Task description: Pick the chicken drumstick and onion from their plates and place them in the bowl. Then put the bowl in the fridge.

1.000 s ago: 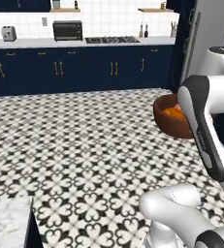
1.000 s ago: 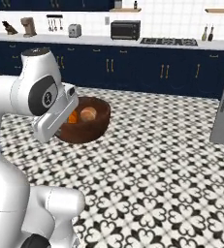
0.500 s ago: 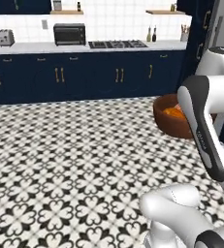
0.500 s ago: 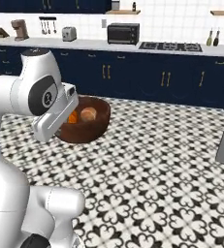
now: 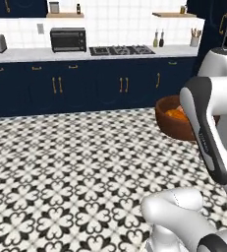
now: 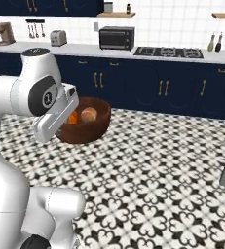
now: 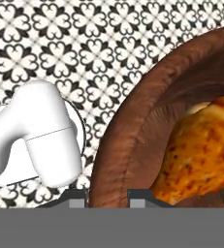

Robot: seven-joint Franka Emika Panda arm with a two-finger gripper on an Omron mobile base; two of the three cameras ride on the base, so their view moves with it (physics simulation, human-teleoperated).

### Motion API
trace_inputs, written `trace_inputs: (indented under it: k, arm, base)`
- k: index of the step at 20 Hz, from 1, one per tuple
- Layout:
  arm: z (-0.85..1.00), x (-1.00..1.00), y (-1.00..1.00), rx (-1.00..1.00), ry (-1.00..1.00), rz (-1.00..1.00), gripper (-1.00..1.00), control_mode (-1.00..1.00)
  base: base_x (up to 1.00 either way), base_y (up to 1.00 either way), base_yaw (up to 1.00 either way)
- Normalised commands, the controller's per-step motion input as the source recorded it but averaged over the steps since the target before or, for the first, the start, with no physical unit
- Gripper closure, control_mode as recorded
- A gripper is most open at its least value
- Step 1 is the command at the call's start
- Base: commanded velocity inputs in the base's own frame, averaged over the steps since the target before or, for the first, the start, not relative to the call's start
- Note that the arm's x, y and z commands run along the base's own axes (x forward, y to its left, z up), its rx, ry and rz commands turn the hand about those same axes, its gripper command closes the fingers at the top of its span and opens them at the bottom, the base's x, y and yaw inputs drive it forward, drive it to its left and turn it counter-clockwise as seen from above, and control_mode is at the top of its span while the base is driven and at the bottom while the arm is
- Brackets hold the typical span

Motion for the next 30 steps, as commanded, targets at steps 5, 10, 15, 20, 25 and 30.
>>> trace_inputs:
  k: [5,10,15,20,25,30]
  arm:
    - [0.00,0.00,0.00,0.00,0.00,0.00,1.00,1.00]
    - [0.00,0.00,0.00,0.00,0.00,0.00,1.00,1.00]
    - [0.00,0.00,0.00,0.00,0.00,0.00,1.00,1.00]
    - [0.00,0.00,0.00,0.00,0.00,0.00,1.00,1.00]
    - [0.00,0.00,0.00,0.00,0.00,0.00,1.00,1.00]
    - [0.00,0.00,0.00,0.00,0.00,0.00,1.00,1.00]
  base:
    - [1.00,0.00,-0.20]
    - [0.94,0.24,-0.40]
    - [0.86,0.58,-0.50]
    - [0.80,0.77,-0.56]
    - [0.82,0.80,-0.56]
    - [0.80,0.78,-0.57]
